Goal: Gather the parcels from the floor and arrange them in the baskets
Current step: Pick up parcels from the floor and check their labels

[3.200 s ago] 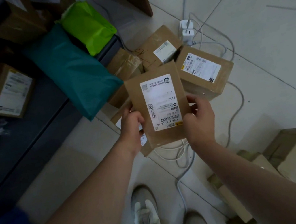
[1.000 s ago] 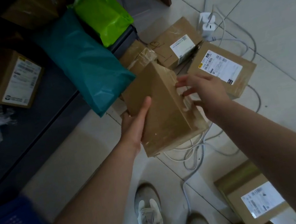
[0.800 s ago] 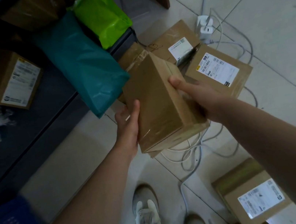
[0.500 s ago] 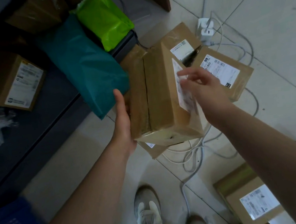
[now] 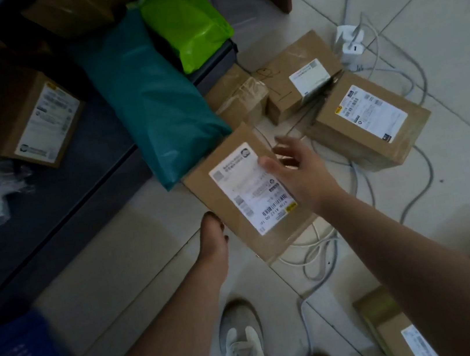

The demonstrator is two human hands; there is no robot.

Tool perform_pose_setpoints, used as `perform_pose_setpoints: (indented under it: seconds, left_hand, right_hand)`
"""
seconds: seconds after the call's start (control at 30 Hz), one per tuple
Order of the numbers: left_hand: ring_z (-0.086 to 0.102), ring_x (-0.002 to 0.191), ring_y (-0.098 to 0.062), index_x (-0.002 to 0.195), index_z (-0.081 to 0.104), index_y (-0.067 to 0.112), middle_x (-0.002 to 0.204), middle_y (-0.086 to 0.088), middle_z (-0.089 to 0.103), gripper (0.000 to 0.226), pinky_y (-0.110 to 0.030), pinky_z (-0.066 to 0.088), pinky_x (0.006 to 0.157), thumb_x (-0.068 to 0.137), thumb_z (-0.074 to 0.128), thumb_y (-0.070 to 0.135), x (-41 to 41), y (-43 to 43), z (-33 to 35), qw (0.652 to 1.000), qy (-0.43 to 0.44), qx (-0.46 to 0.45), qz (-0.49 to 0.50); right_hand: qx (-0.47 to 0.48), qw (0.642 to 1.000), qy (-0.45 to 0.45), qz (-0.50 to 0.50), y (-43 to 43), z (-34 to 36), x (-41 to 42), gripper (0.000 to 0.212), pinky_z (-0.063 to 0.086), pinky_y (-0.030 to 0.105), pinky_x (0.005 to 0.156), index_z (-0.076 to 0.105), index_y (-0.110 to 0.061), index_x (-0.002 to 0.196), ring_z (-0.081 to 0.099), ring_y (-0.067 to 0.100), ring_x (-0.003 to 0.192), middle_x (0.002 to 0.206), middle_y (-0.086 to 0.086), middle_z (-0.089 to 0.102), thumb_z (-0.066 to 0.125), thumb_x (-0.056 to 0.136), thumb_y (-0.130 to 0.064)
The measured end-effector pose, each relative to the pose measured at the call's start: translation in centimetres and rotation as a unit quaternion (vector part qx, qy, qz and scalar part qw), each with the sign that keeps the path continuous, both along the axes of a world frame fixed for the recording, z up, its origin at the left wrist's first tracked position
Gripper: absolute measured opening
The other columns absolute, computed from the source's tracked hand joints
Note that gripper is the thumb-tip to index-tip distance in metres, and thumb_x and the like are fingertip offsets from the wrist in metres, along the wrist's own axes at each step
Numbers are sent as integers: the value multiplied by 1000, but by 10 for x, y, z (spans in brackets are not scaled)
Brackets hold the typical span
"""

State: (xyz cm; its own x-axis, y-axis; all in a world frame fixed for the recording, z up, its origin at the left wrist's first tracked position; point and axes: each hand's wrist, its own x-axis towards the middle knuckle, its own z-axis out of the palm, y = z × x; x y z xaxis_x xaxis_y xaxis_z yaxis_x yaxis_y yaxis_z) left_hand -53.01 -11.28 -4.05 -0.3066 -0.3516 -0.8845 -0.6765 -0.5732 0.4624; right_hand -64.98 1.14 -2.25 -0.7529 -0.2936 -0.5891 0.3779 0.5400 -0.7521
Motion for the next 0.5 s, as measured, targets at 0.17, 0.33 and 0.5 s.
perform_pose_setpoints:
  seconds: [0.17,0.33,0.5]
  left_hand:
    - [63,113,-27,123,65,23,118,-9,70,55,-48,48,102,95,26,50,0,-12,-22,992,-2,88,85]
    - [64,96,-20,108,67,24,104,-3,72,50,-33,52,78,96,28,53,-1,-15,-15,996,-2,77,51]
    - [63,91,-14,103,64,28,95,3,72,51,-33,49,79,98,19,53,-3,-14,39,1000,11,26,0]
  right_hand:
    - [28,986,-152,65,-4,-27,8,100,47,46,103,56,-28,133,68,16,103,113,-7,72,47,59,-95]
    - [-9,973,-216,77,2,-22,1,69,57,37,85,47,-20,138,74,16,91,106,-3,75,67,83,-55]
    - [-21,980,-188,61,12,22,3,90,54,42,94,30,-31,144,71,19,98,113,-2,71,81,72,-52]
